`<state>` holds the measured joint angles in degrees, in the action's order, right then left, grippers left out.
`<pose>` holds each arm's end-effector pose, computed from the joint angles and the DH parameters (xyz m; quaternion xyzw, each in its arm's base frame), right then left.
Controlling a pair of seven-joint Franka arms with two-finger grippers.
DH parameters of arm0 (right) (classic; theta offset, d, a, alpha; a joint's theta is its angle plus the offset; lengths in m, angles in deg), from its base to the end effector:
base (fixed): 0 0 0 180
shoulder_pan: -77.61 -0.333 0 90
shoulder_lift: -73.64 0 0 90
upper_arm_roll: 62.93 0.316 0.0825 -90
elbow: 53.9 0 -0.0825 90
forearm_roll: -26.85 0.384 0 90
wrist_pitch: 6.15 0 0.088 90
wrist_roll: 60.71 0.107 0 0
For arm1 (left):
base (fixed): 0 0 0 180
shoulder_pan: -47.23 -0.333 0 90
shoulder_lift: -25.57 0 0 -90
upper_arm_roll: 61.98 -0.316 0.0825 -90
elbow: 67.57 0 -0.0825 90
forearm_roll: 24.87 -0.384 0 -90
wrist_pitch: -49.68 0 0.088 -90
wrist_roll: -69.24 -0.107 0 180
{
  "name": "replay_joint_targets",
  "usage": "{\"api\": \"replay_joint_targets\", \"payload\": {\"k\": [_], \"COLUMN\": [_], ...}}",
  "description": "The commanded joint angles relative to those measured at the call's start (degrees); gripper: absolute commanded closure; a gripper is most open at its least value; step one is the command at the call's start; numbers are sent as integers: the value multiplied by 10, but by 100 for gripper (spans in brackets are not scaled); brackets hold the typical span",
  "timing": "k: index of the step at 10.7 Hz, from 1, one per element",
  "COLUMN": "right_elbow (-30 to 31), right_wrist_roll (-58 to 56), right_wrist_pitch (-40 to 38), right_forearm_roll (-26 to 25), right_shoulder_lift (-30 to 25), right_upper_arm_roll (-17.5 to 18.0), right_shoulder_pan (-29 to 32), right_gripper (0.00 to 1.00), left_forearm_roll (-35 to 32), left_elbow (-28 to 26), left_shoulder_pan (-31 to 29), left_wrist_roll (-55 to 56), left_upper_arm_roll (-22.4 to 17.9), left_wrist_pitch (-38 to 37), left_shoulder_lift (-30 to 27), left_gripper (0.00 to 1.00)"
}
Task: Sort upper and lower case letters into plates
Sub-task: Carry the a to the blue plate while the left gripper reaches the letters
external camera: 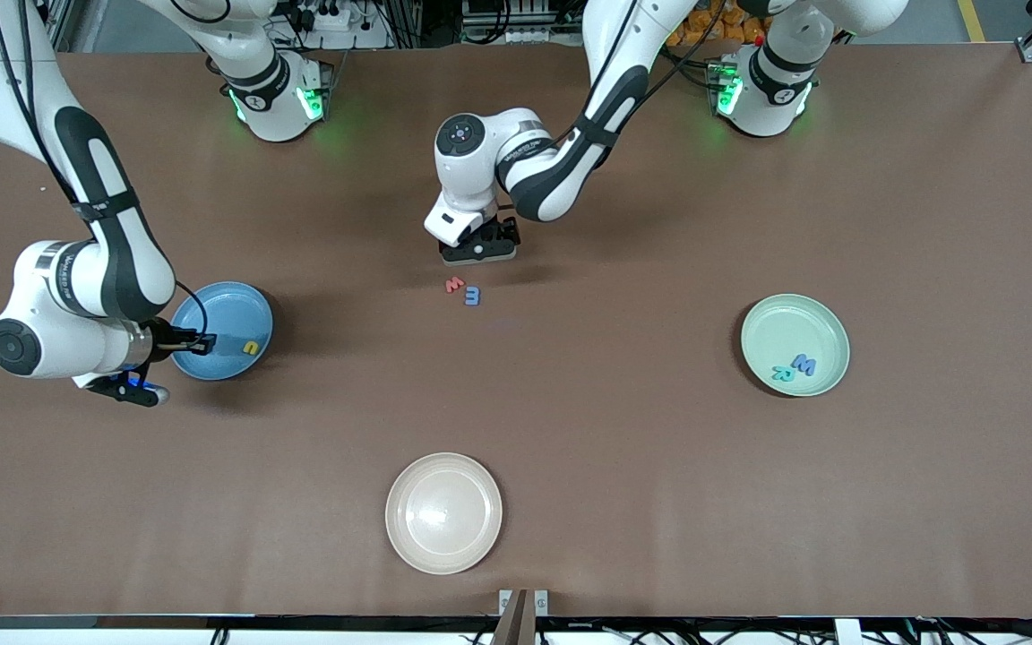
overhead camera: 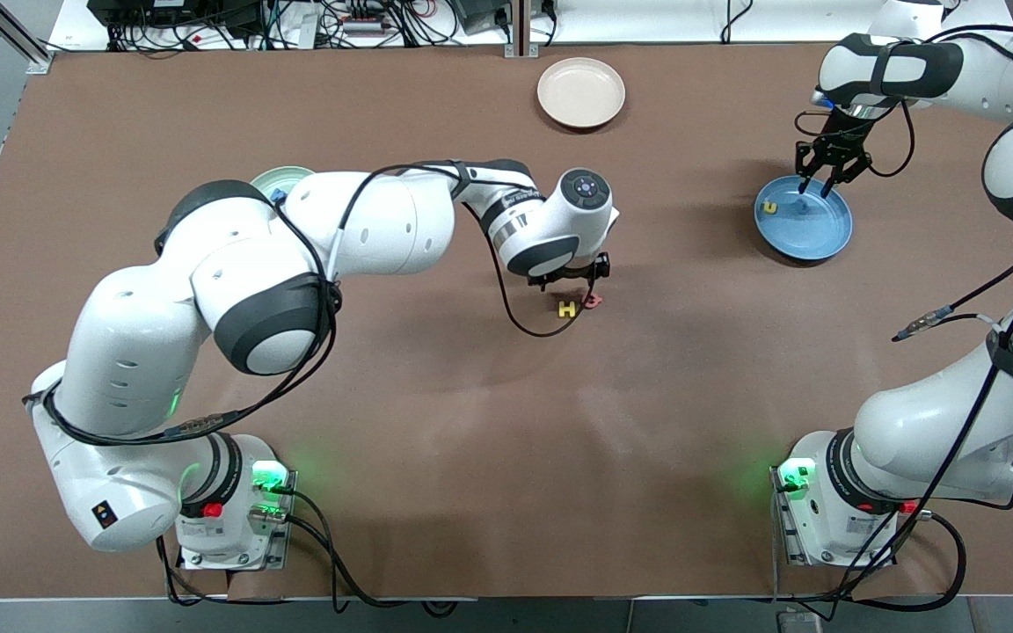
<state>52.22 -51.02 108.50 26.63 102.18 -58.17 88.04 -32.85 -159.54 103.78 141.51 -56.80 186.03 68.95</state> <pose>0.5977 -0.0615 0.2302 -0.9759 0.1320 0.1734 0.0127 0.3379 -0.6083 0.1870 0.9983 0.0547 0.0206 0.0033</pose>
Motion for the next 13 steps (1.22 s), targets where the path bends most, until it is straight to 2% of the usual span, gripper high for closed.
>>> {"api": "replay_joint_targets", "payload": {"k": [1, 3, 5, 9, 11, 13], "right_elbow": [-7, -62, -96, -108, -108, -106], "right_wrist_roll": [0, 2, 3, 70, 88, 133], "right_wrist_pitch": [-23, -90, -118, -114, -109, -94], "right_forearm_roll": [10, 11, 10, 11, 12, 11], "right_shoulder_lift": [-23, -34, -55, -91, -95, -89], "right_upper_arm_roll": [6, 8, 9, 16, 34, 53], "right_shoulder_pan": [5, 0, -19, -81, -103, -111], "right_gripper": [0, 0, 0, 0, 0, 0], "left_forearm_roll": [-18, -19, -38, -42, -42, -43], "left_elbow": [-4, -9, -28, -72, -91, -91], "left_shoulder_pan": [10, 8, 5, -6, -13, -14], "left_wrist_roll": [16, 16, 16, 15, 12, 11], "left_upper_arm_roll": [3, 9, 19, 34, 39, 40], "left_wrist_pitch": [-1, -2, -3, -3, -3, -1], "left_shoulder_lift": [-4, -7, -18, -56, -71, -69], "left_gripper": [0, 0, 0, 0, 0, 6]}}
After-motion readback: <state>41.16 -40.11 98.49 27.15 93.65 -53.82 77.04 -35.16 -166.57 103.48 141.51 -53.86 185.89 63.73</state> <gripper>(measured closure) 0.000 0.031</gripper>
